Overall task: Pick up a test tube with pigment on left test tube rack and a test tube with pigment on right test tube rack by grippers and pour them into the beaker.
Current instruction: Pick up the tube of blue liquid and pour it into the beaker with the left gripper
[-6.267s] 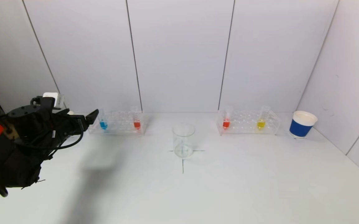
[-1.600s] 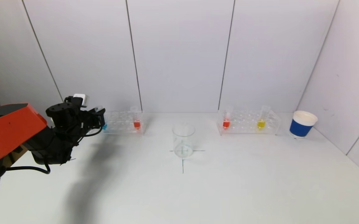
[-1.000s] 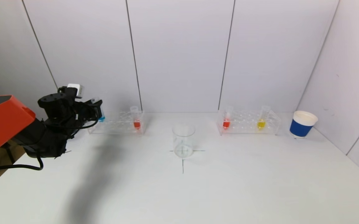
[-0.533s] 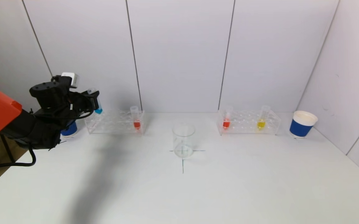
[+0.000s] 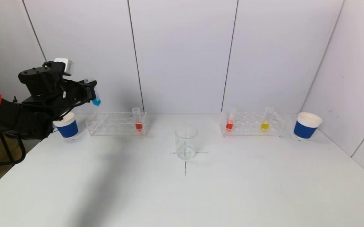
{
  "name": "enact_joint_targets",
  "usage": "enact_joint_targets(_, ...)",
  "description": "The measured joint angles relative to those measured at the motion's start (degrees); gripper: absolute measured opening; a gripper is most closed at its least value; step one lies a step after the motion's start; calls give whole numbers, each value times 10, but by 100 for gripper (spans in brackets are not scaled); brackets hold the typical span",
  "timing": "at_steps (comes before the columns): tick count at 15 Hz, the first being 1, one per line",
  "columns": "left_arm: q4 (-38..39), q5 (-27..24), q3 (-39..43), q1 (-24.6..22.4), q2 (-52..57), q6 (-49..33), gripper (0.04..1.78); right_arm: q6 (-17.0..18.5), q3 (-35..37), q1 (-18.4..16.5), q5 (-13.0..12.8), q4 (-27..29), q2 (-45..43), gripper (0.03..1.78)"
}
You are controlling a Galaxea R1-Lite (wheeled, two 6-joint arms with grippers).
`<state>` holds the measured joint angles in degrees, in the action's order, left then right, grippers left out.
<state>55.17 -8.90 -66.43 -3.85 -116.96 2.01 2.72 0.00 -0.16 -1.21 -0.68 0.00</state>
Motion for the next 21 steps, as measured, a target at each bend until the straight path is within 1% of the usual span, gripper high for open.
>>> enact_joint_targets(4, -53, -1, -33, 20, 24, 1, 44, 0, 0, 0, 0, 0, 0, 177)
enact_joint_targets(8, -130, -8, -79, 67, 43, 12, 44, 0, 0, 0, 0, 0, 0, 177)
enact_joint_targets(9, -138, -12, -88, 79, 43, 18, 44, 0, 0, 0, 0, 0, 0, 177)
enact_joint_targets(13, -147, -69, -106, 124, 34, 44, 44, 0, 0, 0, 0, 0, 0, 177)
enact_joint_targets(18, -172, -113, -126, 180, 20, 77, 44, 0, 0, 0, 0, 0, 0, 177)
enact_joint_targets(19, -174, -123, -133, 188, 15, 90, 44, 0, 0, 0, 0, 0, 0, 177)
enact_joint_targets(21, -180, -159, -141, 195, 5, 125, 44, 0, 0, 0, 0, 0, 0, 177)
